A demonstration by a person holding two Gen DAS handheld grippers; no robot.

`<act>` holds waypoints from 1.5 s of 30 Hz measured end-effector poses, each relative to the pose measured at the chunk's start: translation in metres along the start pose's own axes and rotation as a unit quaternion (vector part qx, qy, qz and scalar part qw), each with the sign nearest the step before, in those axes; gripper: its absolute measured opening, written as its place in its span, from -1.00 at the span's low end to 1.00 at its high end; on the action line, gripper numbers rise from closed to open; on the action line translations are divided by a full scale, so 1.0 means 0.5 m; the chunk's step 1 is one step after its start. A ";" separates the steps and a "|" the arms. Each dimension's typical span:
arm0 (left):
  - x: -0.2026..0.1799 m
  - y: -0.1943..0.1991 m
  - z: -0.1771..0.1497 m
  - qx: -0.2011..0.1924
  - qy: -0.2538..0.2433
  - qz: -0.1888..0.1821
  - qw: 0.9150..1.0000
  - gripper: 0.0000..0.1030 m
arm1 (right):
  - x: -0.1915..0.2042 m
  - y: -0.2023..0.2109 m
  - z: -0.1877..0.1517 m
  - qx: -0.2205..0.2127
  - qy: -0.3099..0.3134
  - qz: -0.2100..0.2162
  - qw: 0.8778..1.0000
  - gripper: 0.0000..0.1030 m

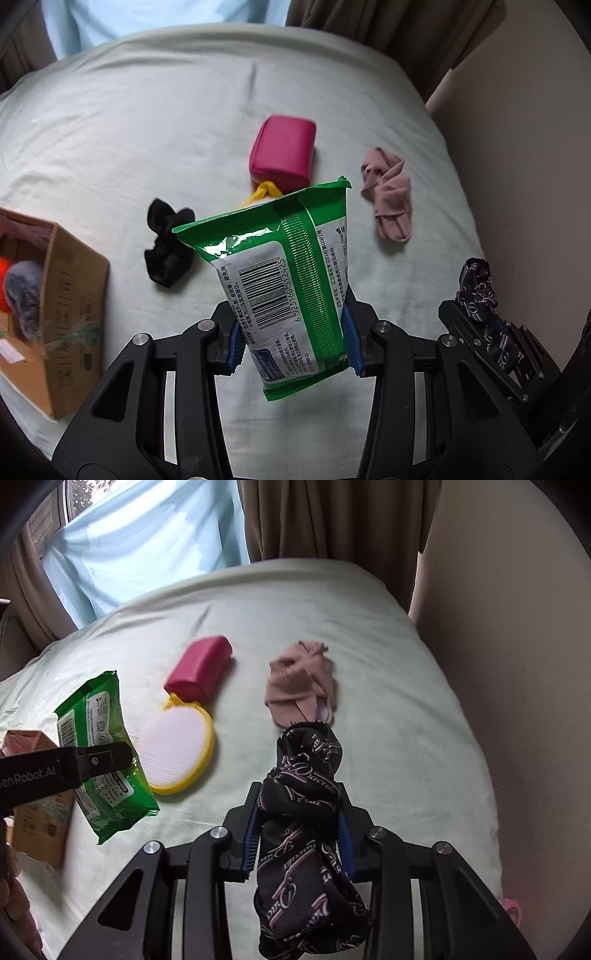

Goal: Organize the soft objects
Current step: 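Carry the wipes pack and black sock over the cardboard box with both tools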

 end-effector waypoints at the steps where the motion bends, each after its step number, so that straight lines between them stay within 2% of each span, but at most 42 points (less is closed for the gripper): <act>1: -0.003 0.018 0.009 -0.006 -0.003 -0.003 1.000 -0.24 | 0.004 0.017 0.013 -0.005 0.001 0.000 1.000 -0.37; 7: 0.004 0.139 0.063 -0.042 -0.004 -0.020 0.999 -0.24 | 0.029 0.139 0.098 -0.044 -0.001 -0.003 0.999 -0.37; 14: 0.046 0.306 0.124 -0.079 -0.006 -0.038 0.996 -0.24 | 0.087 0.284 0.175 -0.073 -0.016 -0.003 0.997 -0.37; 19: 0.111 0.418 0.156 -0.100 -0.014 -0.047 0.994 -0.24 | 0.171 0.381 0.225 -0.095 -0.013 0.003 0.995 -0.37; 23: 0.189 0.482 0.175 -0.114 -0.026 -0.037 0.992 -0.24 | 0.267 0.441 0.259 -0.108 -0.012 0.021 0.994 -0.37; 29: 0.366 0.546 0.196 -0.114 -0.011 -0.016 0.993 -0.24 | 0.440 0.466 0.274 -0.107 0.000 0.054 0.993 -0.37; 34: 0.520 0.552 0.192 -0.097 0.004 0.010 0.995 -0.24 | 0.570 0.439 0.266 -0.090 0.014 0.081 0.992 -0.37; 39: 0.650 0.520 0.181 -0.066 0.011 0.024 0.997 -0.24 | 0.690 0.393 0.249 -0.055 0.011 0.103 0.993 -0.37; 45: 0.763 0.445 0.156 -0.019 -0.002 0.022 1.000 -0.24 | 0.798 0.313 0.220 -0.016 0.017 0.097 0.995 -0.37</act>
Point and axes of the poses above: each gripper's, at about its wrist camera, not at the fingertips, and y roughly against the way its jaws point, x to its left, z to its top, the point moved 10 cm from there along -y, roughly the way its jaws point, and after that the axes turned 9 degrees about -x, right-handed, at the moved point
